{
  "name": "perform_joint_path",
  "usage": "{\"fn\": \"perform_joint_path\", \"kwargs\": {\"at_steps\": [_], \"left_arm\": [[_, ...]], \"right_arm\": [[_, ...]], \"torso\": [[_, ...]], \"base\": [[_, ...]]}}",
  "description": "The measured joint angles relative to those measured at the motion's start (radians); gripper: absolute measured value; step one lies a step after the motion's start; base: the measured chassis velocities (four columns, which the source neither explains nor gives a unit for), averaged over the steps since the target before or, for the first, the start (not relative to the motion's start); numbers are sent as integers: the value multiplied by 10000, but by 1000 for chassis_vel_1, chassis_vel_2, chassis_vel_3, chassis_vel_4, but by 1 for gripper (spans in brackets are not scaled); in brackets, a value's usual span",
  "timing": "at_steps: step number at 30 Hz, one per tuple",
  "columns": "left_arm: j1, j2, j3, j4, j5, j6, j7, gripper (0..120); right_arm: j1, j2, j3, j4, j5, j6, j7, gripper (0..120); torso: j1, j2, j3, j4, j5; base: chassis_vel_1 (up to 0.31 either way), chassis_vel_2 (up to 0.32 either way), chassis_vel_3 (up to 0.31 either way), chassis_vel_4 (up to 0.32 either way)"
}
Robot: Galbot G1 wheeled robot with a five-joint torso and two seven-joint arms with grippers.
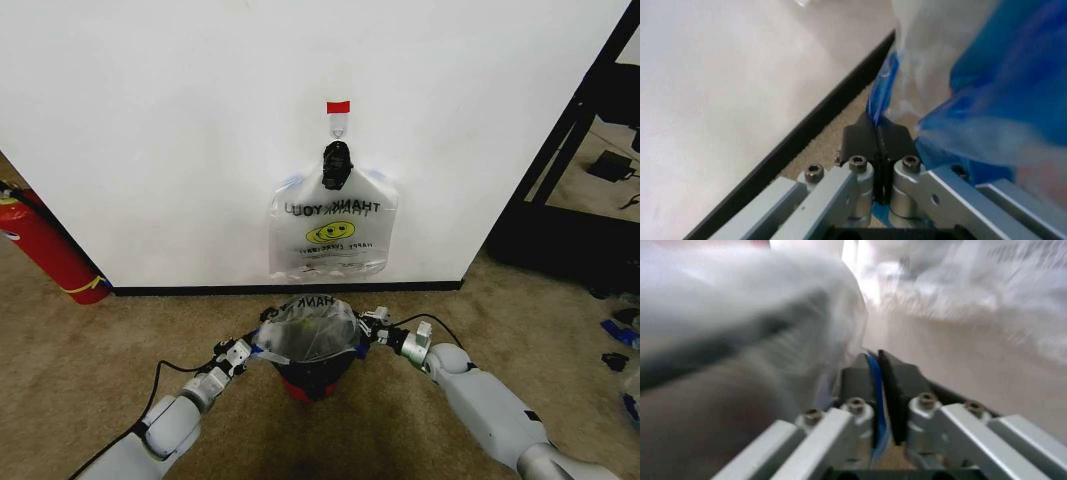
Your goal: Pick up the garbage bag from the wall and place it over the trash bin.
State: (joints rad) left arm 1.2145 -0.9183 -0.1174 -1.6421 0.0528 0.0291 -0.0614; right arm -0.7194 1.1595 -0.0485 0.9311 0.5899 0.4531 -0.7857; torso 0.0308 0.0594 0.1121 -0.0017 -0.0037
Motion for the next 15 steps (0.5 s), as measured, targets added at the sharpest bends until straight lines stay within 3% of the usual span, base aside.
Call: {"fn": "perform_joint_path", "kwargs": {"at_steps": [2,6,8,14,15], "left_arm": [[138,-19,-138,-180,-87,-33,-82,0],[432,45,-574,-352,-34,-30,-126,16],[478,80,-660,-368,-2,-25,-136,19],[1055,660,-1339,-818,136,99,-229,45],[1055,660,-1339,-818,136,99,-229,45]], "right_arm": [[-28,-70,-23,143,68,122,33,16],[-45,-232,14,244,-78,303,45,33],[-52,-261,32,257,-99,308,33,34],[-361,-865,635,556,-313,246,-533,63],[-361,-865,635,556,-313,246,-533,63]], "torso": [[0,0,0,1,1],[0,0,1,1,0],[0,0,1,2,2],[0,0,1,1,3],[0,0,1,1,3]], "base": [[0,0,0,0],[0,0,0,0],[0,0,0,0],[0,0,0,0],[0,0,0,0]]}}
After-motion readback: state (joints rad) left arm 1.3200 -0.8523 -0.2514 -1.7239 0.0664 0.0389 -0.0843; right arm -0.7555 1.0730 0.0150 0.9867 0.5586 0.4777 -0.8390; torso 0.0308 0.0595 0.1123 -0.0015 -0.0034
